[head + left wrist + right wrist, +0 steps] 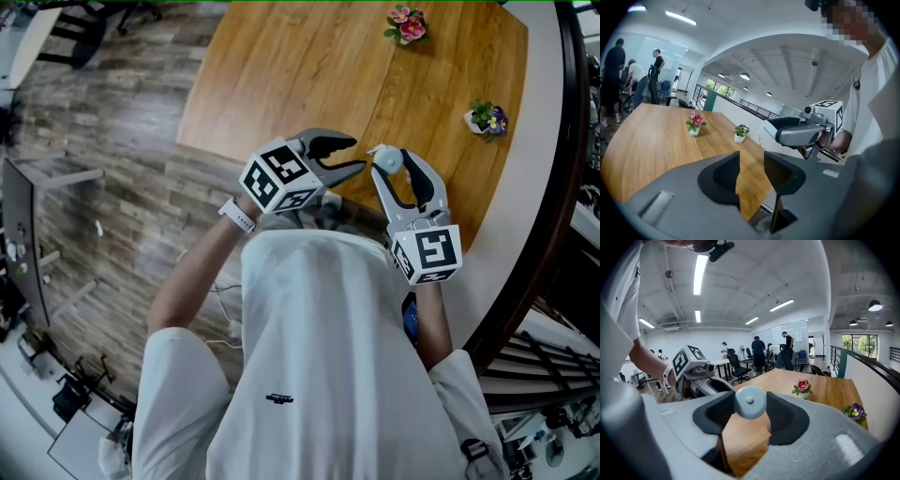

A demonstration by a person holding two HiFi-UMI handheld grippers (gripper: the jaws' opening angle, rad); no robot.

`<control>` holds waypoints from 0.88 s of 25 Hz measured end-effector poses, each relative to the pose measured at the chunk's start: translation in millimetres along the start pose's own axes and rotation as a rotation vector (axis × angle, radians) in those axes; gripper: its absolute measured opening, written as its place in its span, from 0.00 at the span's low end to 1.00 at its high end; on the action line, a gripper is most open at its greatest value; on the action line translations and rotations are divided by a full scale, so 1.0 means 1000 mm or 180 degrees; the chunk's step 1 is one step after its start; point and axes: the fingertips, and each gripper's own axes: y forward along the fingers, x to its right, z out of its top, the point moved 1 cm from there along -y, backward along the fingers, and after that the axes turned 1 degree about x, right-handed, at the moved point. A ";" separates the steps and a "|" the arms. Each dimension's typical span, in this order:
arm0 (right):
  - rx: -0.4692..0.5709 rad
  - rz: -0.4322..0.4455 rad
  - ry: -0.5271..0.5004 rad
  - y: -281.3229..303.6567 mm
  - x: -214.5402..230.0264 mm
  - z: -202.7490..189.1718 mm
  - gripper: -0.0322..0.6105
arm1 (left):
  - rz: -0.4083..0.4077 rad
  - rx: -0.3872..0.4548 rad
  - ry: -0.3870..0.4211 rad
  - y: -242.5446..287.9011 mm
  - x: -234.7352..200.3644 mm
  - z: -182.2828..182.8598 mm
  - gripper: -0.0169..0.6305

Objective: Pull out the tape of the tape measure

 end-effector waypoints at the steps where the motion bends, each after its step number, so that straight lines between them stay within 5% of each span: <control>1: -0.0010 0.0009 0.0000 0.000 -0.001 0.000 0.39 | 0.0025 0.0032 0.0044 0.000 0.000 0.002 0.29; 14: -0.0062 0.0128 0.0133 0.005 -0.007 -0.005 0.39 | 0.0040 0.0096 0.0433 0.001 0.012 0.010 0.24; 18: -0.0071 0.0191 0.0162 0.008 -0.011 -0.004 0.39 | 0.0092 0.0075 0.0478 0.002 0.009 0.009 0.08; 22: -0.0153 0.0086 0.0118 0.008 -0.005 -0.010 0.39 | 0.0148 0.0056 0.0338 -0.004 0.002 0.011 0.07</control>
